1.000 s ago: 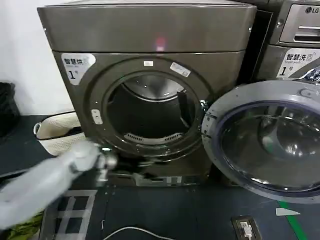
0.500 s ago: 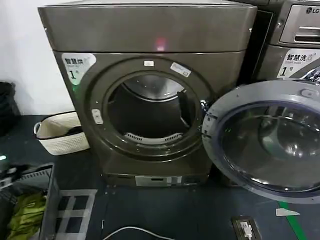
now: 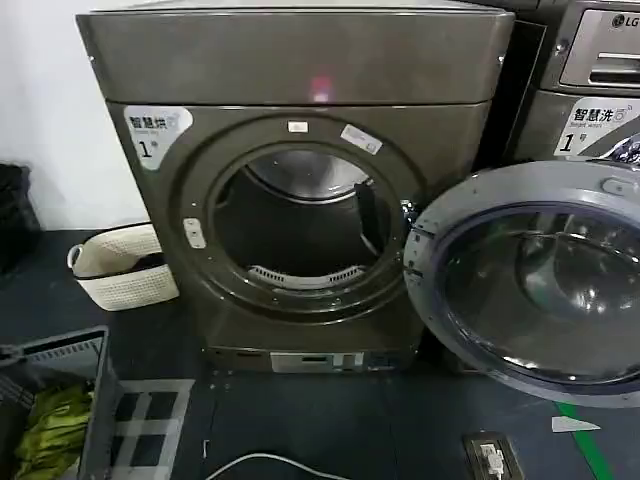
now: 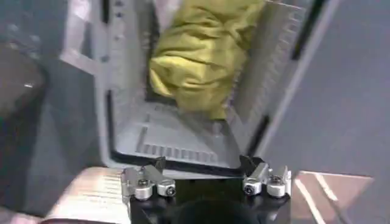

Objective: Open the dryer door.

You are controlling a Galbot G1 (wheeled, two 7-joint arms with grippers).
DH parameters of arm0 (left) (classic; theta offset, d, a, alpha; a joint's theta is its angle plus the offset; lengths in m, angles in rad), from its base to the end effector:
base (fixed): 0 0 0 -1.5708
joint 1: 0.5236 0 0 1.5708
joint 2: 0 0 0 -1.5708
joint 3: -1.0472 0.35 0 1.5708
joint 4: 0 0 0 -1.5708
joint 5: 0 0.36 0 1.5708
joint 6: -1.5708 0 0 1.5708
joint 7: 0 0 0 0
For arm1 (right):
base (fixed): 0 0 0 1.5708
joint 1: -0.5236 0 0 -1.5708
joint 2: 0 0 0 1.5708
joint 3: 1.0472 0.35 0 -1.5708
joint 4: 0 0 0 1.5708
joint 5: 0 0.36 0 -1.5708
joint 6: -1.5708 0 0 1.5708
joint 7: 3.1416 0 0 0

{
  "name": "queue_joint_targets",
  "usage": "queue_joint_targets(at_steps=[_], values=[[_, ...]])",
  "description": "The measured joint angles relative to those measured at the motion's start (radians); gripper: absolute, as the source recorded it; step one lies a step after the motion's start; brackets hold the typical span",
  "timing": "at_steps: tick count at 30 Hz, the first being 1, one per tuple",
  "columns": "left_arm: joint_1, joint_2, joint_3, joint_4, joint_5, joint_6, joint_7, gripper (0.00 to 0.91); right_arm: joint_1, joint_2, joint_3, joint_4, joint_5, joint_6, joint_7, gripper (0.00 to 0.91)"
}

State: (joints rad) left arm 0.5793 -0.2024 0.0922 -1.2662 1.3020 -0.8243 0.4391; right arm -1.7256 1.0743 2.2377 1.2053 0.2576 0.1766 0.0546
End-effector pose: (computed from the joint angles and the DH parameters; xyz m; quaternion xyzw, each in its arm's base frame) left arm 0.3794 0.4087 -0.1292 -0.4940 -0.1283 -0.8352 0.2047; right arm -0.2020 -0.5206 -0.1741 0.7117 0.6563 -0.2504 0.0020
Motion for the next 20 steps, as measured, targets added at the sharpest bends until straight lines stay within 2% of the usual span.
queue_joint_targets(at_steps=[6, 20], values=[[0.012, 0.003, 0.036, -0.031, -0.06, 0.001, -0.029, 0.907, 0.01, 0.013, -0.005, 0.0, -0.03, 0.022, -0.016, 0.907], [0.005, 0.001, 0.039, -0.041, -0.072, 0.001, -0.031, 0.907, 0.013, 0.022, -0.013, 0.012, -0.027, 0.022, -0.019, 0.907]])
